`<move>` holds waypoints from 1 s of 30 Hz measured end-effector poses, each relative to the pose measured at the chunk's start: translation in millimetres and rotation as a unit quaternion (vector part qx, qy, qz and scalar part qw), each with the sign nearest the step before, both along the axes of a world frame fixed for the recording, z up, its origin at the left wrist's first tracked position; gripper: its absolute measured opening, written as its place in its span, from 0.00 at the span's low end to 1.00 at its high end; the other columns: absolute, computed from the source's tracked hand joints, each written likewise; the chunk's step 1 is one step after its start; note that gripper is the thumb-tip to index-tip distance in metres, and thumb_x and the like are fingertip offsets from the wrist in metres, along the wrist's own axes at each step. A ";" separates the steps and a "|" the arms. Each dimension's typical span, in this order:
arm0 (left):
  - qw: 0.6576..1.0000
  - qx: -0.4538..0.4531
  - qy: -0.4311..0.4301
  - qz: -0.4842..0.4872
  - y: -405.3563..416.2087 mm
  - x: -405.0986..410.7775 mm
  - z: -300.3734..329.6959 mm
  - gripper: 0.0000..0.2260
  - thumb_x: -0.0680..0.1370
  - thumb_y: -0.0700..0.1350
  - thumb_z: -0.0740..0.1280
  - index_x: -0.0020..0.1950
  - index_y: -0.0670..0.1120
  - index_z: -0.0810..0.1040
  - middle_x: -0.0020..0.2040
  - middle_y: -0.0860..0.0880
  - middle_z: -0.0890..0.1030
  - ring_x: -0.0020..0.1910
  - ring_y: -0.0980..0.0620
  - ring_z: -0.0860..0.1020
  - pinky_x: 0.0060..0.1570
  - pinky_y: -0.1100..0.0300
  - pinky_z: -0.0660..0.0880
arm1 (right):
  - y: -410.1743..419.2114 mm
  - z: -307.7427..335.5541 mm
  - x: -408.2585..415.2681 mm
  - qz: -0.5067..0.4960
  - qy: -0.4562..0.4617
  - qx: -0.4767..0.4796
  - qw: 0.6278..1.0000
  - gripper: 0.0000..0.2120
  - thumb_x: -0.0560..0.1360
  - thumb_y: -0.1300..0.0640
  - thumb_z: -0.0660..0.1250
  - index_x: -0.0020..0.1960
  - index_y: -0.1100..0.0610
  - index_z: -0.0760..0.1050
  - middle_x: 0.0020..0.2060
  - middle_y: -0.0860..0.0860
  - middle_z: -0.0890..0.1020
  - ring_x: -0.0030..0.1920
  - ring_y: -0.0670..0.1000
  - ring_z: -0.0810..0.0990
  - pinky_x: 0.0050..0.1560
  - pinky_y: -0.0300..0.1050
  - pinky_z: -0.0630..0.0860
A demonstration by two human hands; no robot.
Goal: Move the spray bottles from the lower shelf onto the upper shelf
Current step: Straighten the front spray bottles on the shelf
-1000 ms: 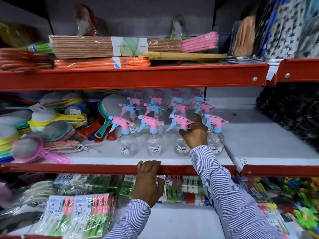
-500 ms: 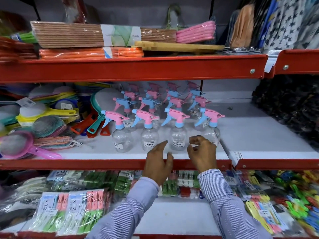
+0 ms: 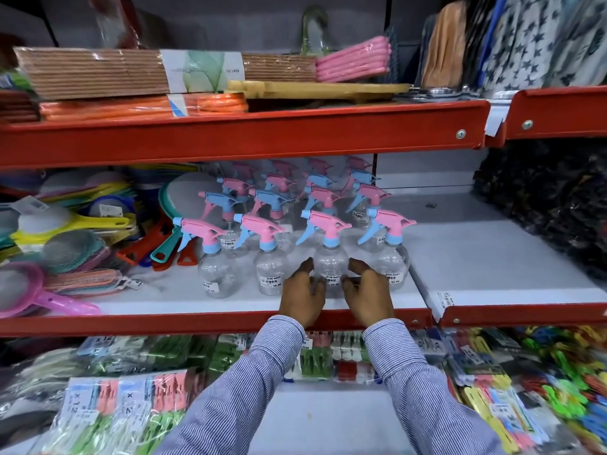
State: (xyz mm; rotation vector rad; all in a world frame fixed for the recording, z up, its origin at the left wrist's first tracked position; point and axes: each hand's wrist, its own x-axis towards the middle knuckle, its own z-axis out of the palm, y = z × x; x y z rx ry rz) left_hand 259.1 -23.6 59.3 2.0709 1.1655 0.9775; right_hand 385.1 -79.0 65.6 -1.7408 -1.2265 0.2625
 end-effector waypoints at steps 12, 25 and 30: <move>0.979 0.091 -0.154 0.098 -32.3 -46.3 4.5 0.09 0.72 0.40 0.70 0.52 0.47 0.82 0.47 0.50 0.85 0.43 0.56 0.83 0.47 0.64 0.79 | -19.4 3.3 -28.8 -0.077 0.002 0.130 0.989 0.08 0.71 0.63 0.69 0.48 0.54 0.80 0.43 0.50 0.84 0.34 0.46 0.81 0.38 0.34 0.78; 0.993 0.012 -0.080 0.090 17.3 -96.6 1.3 0.17 0.73 0.40 0.71 0.61 0.43 0.77 0.53 0.44 0.84 0.50 0.47 0.82 0.47 0.59 0.78 | 35.7 1.4 -102.5 0.042 -0.003 0.018 0.999 0.15 0.73 0.62 0.68 0.60 0.60 0.76 0.53 0.55 0.84 0.48 0.53 0.84 0.47 0.36 0.76; 0.993 0.017 -0.080 0.079 23.8 -99.8 -4.4 0.18 0.73 0.44 0.69 0.63 0.45 0.75 0.53 0.44 0.84 0.52 0.46 0.83 0.51 0.49 0.80 | 39.2 -1.3 -102.5 0.039 0.004 0.030 0.999 0.15 0.72 0.64 0.68 0.58 0.56 0.77 0.51 0.53 0.85 0.49 0.52 0.84 0.51 0.40 0.79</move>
